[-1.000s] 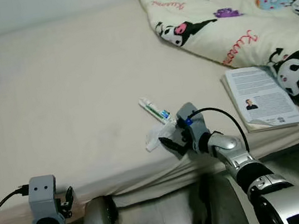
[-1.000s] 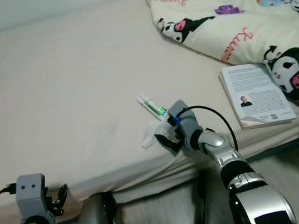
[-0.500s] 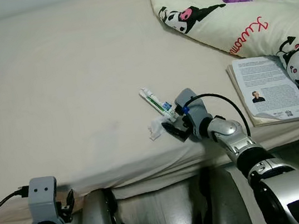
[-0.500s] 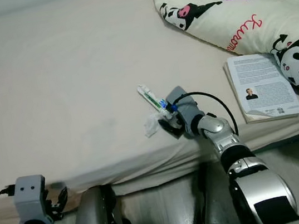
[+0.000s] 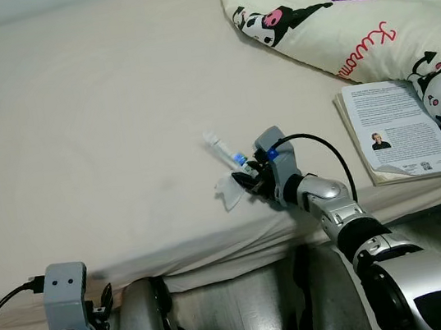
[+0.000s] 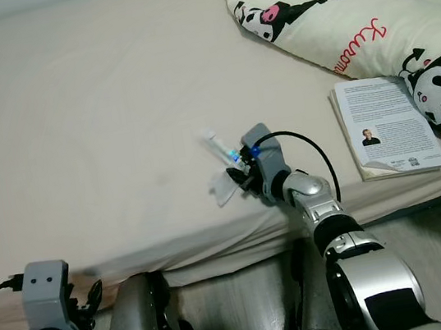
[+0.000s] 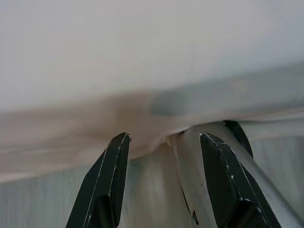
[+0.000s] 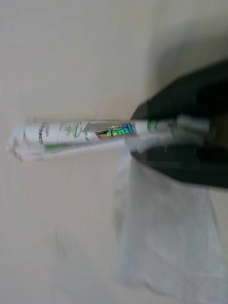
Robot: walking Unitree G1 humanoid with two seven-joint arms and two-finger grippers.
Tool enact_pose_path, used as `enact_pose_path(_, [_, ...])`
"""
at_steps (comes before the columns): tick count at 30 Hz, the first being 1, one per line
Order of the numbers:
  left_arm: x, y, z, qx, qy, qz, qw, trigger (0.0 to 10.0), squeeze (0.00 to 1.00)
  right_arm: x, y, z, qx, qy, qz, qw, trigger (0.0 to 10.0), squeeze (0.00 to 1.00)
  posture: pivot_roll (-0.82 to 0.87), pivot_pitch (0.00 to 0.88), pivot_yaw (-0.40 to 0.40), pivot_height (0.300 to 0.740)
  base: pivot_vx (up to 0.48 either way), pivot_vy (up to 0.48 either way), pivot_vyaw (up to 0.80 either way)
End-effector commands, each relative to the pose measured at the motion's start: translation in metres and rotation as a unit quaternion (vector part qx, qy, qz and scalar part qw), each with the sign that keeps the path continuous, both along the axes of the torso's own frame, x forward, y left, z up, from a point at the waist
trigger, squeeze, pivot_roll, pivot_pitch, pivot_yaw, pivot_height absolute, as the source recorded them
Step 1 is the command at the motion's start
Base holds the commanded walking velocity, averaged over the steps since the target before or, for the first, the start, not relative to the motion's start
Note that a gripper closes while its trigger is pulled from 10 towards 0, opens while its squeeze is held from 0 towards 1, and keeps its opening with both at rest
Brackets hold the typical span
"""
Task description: Clean up the room
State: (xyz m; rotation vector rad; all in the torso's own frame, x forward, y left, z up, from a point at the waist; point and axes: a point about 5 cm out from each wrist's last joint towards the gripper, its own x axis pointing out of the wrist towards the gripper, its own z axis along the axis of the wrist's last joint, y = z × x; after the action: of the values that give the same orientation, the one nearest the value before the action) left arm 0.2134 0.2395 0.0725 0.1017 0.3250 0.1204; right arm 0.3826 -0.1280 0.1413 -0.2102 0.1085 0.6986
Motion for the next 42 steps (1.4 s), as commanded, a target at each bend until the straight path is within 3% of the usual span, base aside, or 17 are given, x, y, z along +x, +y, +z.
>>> enact_pose_path(1, [-0.007, 0.000, -0.007, -0.007, 0.019, 0.009, 1.000, 10.0, 0.00, -0.003, 0.006, -0.008, -0.012, 0.020, 0.018, 1.000, 0.0, 0.00, 0.13, 0.397, 0.045, 0.510, 0.000, 0.000, 0.00])
enact_pose_path(8, [-0.004, -0.006, -0.011, -0.019, 0.020, 0.016, 1.000, 10.0, 0.00, -0.005, -0.005, -0.016, -0.074, 0.021, 0.007, 0.997, 0.0, 0.00, 0.11, 0.362, 0.022, 0.510, 0.000, 0.000, 0.00])
enact_pose_path(13, [0.003, -0.008, -0.013, -0.027, 0.012, 0.021, 0.999, 10.0, 0.00, -0.002, -0.011, -0.013, -0.073, 0.010, -0.022, 0.997, 0.0, 0.00, 0.10, 0.312, 0.000, 0.510, 0.000, 0.000, 0.00])
enact_pose_path(14, [0.018, -0.015, -0.012, -0.044, -0.005, 0.024, 0.999, 10.0, 0.00, 0.003, -0.013, 0.004, 0.000, -0.006, -0.036, 0.999, 0.0, 0.00, 0.07, 0.246, -0.021, 0.515, 0.000, 0.000, 0.00])
enact_pose_path(15, [0.024, -0.018, -0.010, -0.050, -0.011, 0.024, 0.998, 10.0, 0.00, 0.004, -0.013, 0.012, 0.040, -0.016, -0.037, 0.998, 0.0, 0.00, 0.07, 0.246, -0.021, 0.520, 0.000, 0.000, 0.00])
enact_pose_path(16, [0.030, -0.020, -0.010, -0.054, -0.014, 0.024, 0.998, 10.0, 0.00, 0.005, -0.014, 0.017, 0.071, -0.022, -0.039, 0.997, 0.0, 0.00, 0.06, 0.219, -0.027, 0.525, 0.000, 0.000, 0.00])
enact_pose_path(17, [0.030, -0.020, -0.010, -0.054, -0.014, 0.024, 0.998, 10.0, 0.00, 0.005, -0.014, 0.017, 0.071, -0.022, -0.039, 0.997, 0.0, 0.00, 0.06, 0.219, -0.027, 0.525, 0.000, 0.000, 0.00])
enact_pose_path(18, [0.043, -0.024, -0.007, -0.062, -0.026, 0.028, 0.997, 10.0, 0.00, 0.005, -0.014, 0.026, 0.137, -0.037, -0.041, 0.989, 0.0, 0.00, 0.04, 0.155, -0.035, 0.535, 0.000, 0.000, 0.00])
enact_pose_path(19, [0.043, -0.024, -0.007, -0.062, -0.026, 0.028, 0.997, 10.0, 0.00, 0.005, -0.014, 0.026, 0.137, -0.037, -0.041, 0.989, 0.0, 0.00, 0.04, 0.155, -0.035, 0.535, 0.000, 0.000, 0.00])
enact_pose_path(20, [0.055, -0.025, -0.003, -0.063, -0.035, 0.034, 0.997, 10.0, 0.00, 0.003, -0.015, 0.029, 0.179, -0.048, -0.042, 0.982, 0.0, 0.00, 0.04, 0.119, -0.040, 0.545, 0.000, 0.000, 0.00])
enact_pose_path(25, [0.071, -0.021, 0.003, -0.047, -0.033, 0.048, 0.997, 10.0, 0.00, -0.006, -0.014, 0.023, 0.220, -0.050, -0.039, 0.973, 0.0, 0.00, 0.03, 0.059, -0.043, 0.565, -0.096, 0.000, 0.00])
enact_pose_path(31, [0.087, -0.017, 0.013, -0.047, -0.055, 0.049, 0.996, 10.0, 0.00, -0.011, -0.012, 0.012, 0.218, -0.036, -0.034, 0.975, 0.0, 0.00, 0.01, 0.001, -0.043, 0.580, -0.480, 0.000, 0.00])
enact_pose_path(32, [0.096, -0.014, 0.014, -0.013, -0.049, 0.040, 0.998, 10.0, 0.00, -0.012, -0.011, 0.005, 0.200, -0.026, -0.030, 0.979, 0.0, 0.00, 0.00, 0.000, -0.041, 0.590, 0.000, 0.000, 0.00])
enact_pose_path(33, [0.096, -0.014, 0.014, -0.013, -0.049, 0.040, 0.998, 10.0, 0.00, -0.012, -0.011, 0.005, 0.200, -0.026, -0.030, 0.979, 0.0, 0.00, 0.00, 0.000, -0.041, 0.590, 0.000, 0.000, 0.00])
enact_pose_path(34, [0.098, -0.012, 0.009, 0.052, -0.013, 0.014, 0.998, 10.0, 0.00, -0.013, -0.011, 0.004, 0.196, -0.025, -0.030, 0.980, 0.0, 0.00, -0.01, 0.000, -0.040, 0.600, 0.000, 0.000, 0.00])
enact_pose_path(37, [0.098, -0.011, 0.005, 0.078, 0.002, -0.005, 0.997, 10.0, 0.00, -0.014, -0.011, 0.005, 0.199, -0.025, -0.031, 0.979, 0.0, 0.00, -0.01, 0.000, -0.040, 0.605, 0.000, 0.000, 0.00])
enact_pose_path(42, [0.090, -0.017, -0.004, 0.106, 0.030, -0.120, 0.987, 10.0, 0.00, -0.019, -0.011, 0.000, 0.193, -0.016, -0.032, 0.981, 0.0, 0.00, 0.00, 0.000, -0.046, 0.630, 0.000, 0.000, 0.00])
